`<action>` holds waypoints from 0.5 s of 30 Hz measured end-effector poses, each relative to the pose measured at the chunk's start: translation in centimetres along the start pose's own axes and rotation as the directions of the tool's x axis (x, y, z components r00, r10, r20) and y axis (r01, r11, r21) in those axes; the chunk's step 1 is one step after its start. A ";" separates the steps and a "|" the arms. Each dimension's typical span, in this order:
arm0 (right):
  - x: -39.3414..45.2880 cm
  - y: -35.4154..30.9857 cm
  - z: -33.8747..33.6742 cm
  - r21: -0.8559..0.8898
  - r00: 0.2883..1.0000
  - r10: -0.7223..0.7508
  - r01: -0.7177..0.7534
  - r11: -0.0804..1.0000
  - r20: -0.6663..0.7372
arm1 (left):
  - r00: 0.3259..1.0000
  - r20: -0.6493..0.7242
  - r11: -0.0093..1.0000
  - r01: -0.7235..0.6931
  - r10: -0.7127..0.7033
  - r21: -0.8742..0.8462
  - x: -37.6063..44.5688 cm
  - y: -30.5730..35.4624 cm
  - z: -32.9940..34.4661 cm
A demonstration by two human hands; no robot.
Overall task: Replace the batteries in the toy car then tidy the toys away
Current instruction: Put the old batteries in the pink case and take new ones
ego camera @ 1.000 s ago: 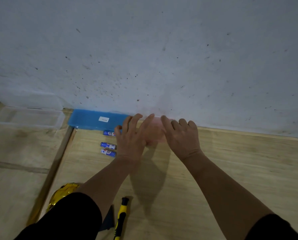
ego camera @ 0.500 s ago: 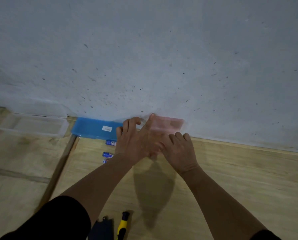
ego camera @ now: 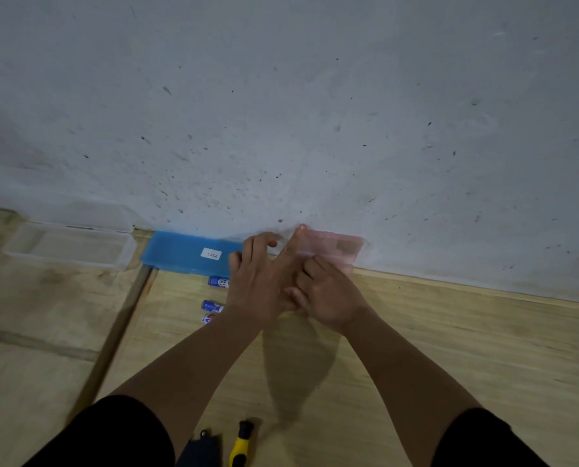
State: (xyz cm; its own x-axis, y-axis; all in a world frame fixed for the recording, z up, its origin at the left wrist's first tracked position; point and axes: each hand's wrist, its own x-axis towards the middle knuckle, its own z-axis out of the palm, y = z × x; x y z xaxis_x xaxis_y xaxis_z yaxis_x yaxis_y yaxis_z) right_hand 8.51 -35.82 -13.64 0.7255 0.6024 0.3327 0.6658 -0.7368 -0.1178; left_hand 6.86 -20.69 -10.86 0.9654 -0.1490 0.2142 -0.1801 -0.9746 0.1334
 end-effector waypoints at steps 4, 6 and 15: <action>-0.6 0.1 -0.2 0.082 0.997 0.036 -0.042 0.996 0.070 | 0.999 0.048 1.000 0.009 -0.009 -0.005 0.0 0.2 -0.5; -1.1 0.0 -0.6 0.097 0.992 0.061 -0.072 0.993 0.109 | 0.997 0.080 1.000 0.014 -0.012 -0.023 0.0 0.3 -0.6; -2.8 -0.7 -1.8 -0.078 0.987 0.122 -0.131 0.988 -0.109 | 0.987 0.149 0.998 0.061 -0.059 -0.009 -0.3 0.9 -0.7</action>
State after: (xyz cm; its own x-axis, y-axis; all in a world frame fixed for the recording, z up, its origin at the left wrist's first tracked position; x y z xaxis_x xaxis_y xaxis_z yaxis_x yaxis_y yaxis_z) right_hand 5.74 -37.54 -12.76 0.7782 0.4709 0.4156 0.5492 -0.8312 -0.0867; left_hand 6.22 -21.45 -10.11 0.9917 -0.1144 0.0596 -0.1223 -0.9804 0.1547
